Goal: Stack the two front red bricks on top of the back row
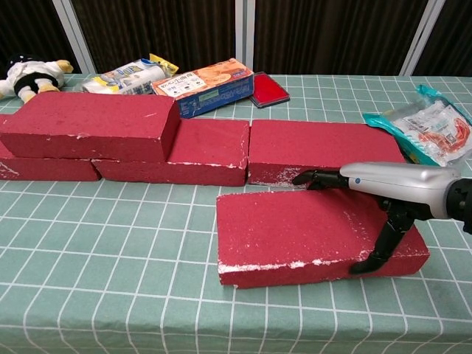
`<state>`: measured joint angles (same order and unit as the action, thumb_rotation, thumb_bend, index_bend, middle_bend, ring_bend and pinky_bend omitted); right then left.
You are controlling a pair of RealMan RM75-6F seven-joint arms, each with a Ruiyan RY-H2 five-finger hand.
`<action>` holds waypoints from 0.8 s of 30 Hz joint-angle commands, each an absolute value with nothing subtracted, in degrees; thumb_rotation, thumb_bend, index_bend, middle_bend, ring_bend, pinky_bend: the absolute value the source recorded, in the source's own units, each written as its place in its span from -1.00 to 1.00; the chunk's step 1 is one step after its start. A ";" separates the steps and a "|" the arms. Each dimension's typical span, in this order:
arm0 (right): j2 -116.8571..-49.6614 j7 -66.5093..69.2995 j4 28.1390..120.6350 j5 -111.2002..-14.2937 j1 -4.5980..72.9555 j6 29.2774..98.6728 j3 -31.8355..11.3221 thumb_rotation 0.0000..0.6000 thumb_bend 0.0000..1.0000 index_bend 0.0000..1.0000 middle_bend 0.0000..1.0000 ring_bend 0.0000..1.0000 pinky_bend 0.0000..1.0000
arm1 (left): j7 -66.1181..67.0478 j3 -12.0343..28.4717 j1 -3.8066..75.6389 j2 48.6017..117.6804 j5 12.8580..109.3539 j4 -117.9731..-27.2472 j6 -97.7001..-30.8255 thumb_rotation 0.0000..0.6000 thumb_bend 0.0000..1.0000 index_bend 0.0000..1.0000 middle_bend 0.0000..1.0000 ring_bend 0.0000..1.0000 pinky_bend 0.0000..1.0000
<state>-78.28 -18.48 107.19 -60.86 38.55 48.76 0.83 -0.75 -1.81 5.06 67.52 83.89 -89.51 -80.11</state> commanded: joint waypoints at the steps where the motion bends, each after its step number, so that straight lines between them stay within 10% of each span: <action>1: -77.60 -18.36 108.15 -61.85 38.25 49.59 0.84 1.00 -0.80 -1.00 -0.61 -0.81 -0.79 | -0.71 -1.79 5.01 67.44 83.99 -89.59 -80.15 1.00 -1.00 -0.90 -1.00 -1.00 -1.00; 24: -70.42 -16.37 106.00 -48.29 48.86 45.73 -12.98 1.00 -0.79 -1.00 -0.58 -0.76 -0.62 | -3.77 -1.37 4.41 66.24 84.20 -89.08 -80.30 1.00 -1.00 -0.90 -1.00 -1.00 -1.00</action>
<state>-70.36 -16.95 107.65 -50.99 46.70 47.87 -11.39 -3.63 -1.39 4.42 66.32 84.18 -89.09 -80.32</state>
